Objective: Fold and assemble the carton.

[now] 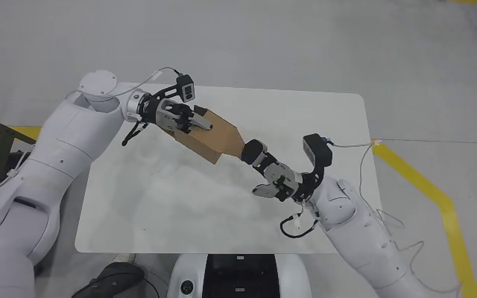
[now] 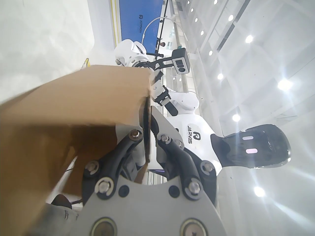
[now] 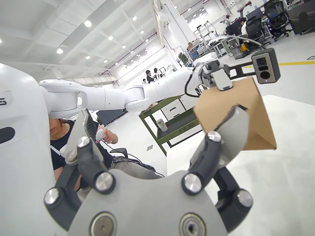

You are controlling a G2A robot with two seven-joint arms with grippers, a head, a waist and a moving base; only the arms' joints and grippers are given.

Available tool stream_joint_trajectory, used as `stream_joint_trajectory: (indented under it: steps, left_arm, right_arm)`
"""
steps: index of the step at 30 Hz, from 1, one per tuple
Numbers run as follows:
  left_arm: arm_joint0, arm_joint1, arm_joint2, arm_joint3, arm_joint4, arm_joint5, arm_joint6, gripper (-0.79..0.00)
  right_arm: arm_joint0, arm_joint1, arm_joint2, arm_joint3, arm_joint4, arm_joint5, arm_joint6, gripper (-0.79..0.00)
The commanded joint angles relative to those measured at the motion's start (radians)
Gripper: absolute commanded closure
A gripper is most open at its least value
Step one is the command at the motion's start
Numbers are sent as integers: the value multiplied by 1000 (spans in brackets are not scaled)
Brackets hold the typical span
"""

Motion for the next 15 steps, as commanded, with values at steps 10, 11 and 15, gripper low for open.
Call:
stream_joint_trajectory:
  steps: [10, 11, 15]
  left_arm:
    - [-3, -14, -1, -22, 0, 4, 0, 0]
    - [-3, -15, -1, -25, -3, 4, 0, 0]
    - [-3, -15, -2, -35, -10, 5, 0, 0]
  right_arm:
    - [24, -7, -37, 20, 35, 20, 40, -785]
    - [26, -8, -40, 23, 38, 21, 42, -785]
    - [34, -12, -51, 33, 51, 26, 45, -785]
